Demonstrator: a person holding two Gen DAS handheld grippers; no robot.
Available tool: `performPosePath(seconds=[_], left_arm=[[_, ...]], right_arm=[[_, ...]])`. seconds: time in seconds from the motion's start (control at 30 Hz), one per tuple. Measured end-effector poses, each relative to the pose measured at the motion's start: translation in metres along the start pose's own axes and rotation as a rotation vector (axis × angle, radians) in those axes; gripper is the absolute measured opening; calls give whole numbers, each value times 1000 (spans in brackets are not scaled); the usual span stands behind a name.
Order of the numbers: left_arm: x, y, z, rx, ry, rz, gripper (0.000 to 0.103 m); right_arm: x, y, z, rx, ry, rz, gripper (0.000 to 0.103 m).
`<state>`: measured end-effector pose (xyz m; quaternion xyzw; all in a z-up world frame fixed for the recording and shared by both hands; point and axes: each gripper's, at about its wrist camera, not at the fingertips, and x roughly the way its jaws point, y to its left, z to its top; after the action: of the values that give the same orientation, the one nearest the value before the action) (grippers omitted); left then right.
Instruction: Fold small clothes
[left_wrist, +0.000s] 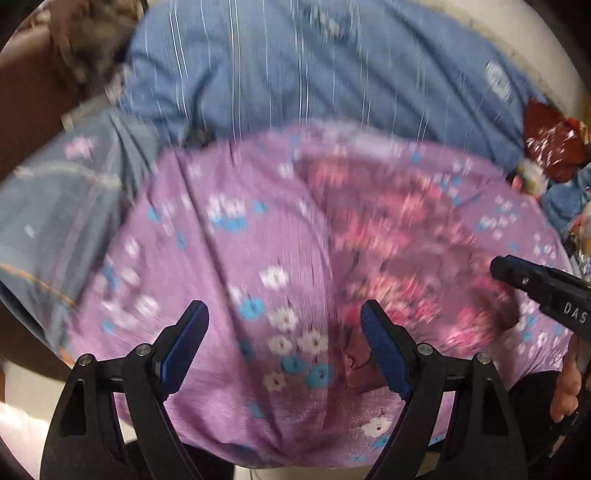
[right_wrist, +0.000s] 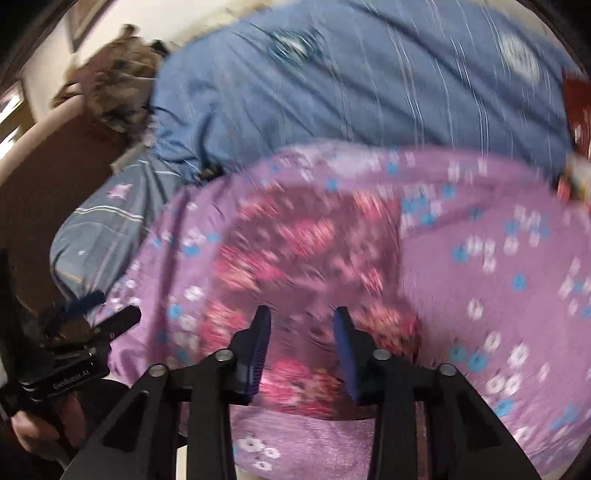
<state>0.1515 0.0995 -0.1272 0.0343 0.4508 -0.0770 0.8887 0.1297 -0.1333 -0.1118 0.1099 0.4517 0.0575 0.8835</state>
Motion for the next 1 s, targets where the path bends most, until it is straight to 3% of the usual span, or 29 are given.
performPosePath(seconds=[0.13,0.23,0.27,0.33,0.5,0.63,0.77,0.87,1.0], left_arm=[[42,-18,-15,68,83,41,85],[57,-22,-21,86,129,63,85],[55,-21,-18,76,132,56,85],[45,-20,-10,57,115,43,85],[14,-39,20,75,6,-26,85],[34,-76,34,168,2,-13,85],[87,-96,28,197,110,36,86],[85,-88,35,151,130,12,88],[60,-75,50,127,75,-19,88]], right_arm=[[44,-28,-15,54,100,-20,29],[41,-35,-15,59,79,31,30],[37,-37,-13,73,70,73,35],[25,-53,-9,144,9,165,34],[12,-97,0,314,-70,261,50],[22,-127,1,439,-52,307,50],[34,-143,2,505,-14,318,45],[43,-144,0,516,26,319,31],[41,-138,5,484,8,325,34]])
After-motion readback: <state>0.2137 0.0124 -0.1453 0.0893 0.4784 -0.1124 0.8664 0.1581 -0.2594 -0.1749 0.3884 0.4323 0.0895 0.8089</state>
